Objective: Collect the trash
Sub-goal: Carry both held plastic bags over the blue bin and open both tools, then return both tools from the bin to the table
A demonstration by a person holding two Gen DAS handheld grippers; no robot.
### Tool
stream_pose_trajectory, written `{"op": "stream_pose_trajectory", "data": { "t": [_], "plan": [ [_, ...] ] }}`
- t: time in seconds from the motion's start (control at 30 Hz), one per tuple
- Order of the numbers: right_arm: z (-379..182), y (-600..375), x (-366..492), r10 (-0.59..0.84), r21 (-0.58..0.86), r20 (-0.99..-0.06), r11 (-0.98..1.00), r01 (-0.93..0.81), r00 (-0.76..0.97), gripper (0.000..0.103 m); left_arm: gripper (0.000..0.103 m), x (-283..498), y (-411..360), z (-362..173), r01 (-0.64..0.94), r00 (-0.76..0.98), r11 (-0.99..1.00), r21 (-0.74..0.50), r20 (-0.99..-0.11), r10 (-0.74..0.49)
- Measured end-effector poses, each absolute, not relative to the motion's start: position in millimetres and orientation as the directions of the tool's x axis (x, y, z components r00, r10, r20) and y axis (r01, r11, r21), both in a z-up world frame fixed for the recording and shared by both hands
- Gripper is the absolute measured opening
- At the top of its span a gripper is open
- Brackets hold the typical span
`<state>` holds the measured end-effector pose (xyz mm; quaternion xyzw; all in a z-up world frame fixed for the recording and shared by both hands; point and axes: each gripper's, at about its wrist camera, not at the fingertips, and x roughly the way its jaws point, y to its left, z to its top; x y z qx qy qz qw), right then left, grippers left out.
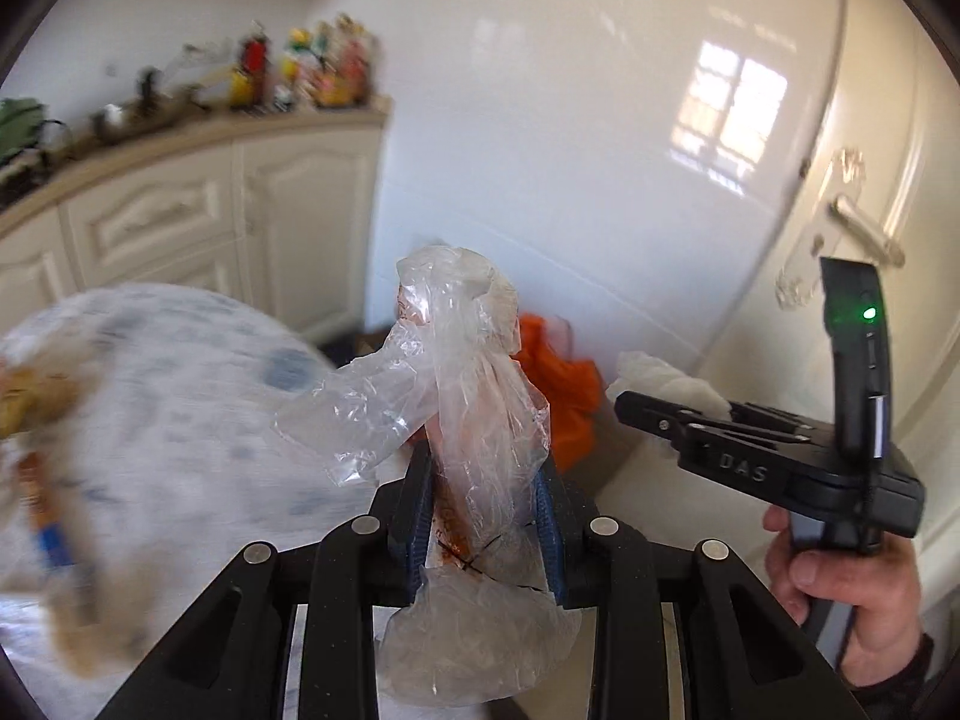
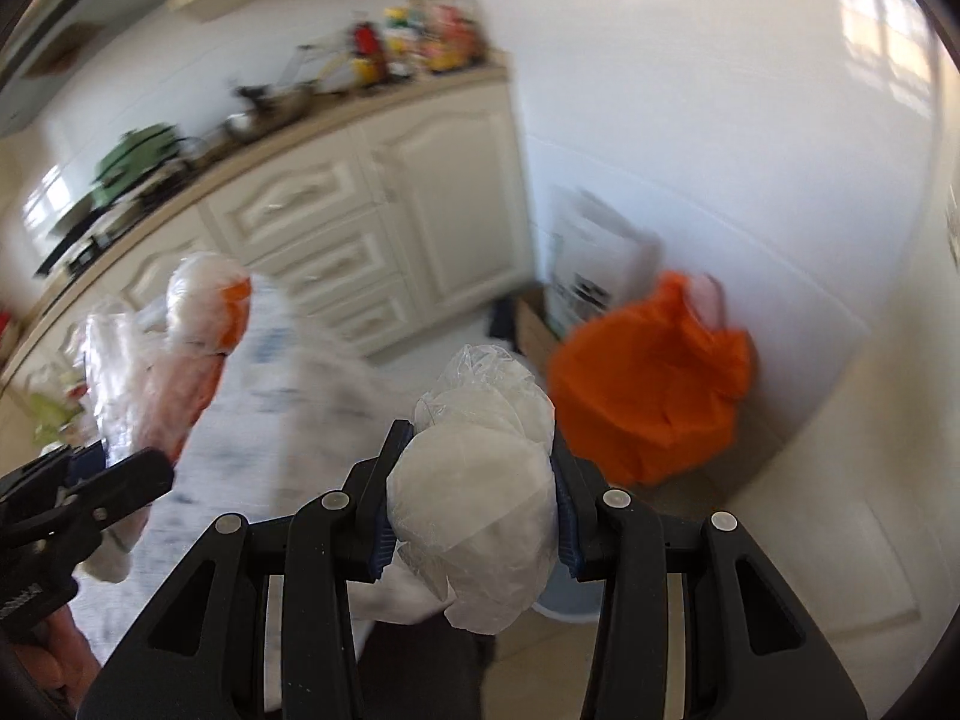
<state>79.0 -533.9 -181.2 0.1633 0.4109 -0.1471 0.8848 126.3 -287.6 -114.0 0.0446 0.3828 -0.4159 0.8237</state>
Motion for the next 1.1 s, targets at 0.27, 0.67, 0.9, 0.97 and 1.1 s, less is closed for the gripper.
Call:
{"op": "stream_pose_trajectory", "data": {
  "t": [0.27,0.67,0.9,0.97,1.1],
  "plan": [
    [-273.5,-606.2,80.8,-0.074,0.221,-0.864,0.833,0.507,0.498,0.042,0.027,150.9,-400.7,-183.2,0.741,0.197,0.624,-0.249,-0.808,-0.555],
    [-353.9,-656.7,86.3,0.035,0.316,-0.899,0.744,0.589,0.437,0.053,0.054,194.2,-527.2,-262.1,0.743,0.125,0.653,-0.147,-0.928,-0.351],
    [-361.4,-672.3,67.3,0.013,0.318,-0.902,0.697,0.643,0.432,0.103,0.099,169.7,-537.6,-243.7,0.711,0.270,0.702,-0.042,-0.905,-0.327],
    [-358.1,-671.8,63.2,-0.003,0.308,-0.903,0.692,0.653,0.429,0.103,0.100,160.4,-539.3,-240.0,0.716,0.302,0.698,-0.005,-0.899,-0.317],
    [-344.1,-667.7,57.8,-0.010,0.324,-0.892,0.682,0.655,0.451,0.103,0.101,141.4,-534.9,-224.1,0.716,0.364,0.697,0.043,-0.875,-0.320]
  ]
}}
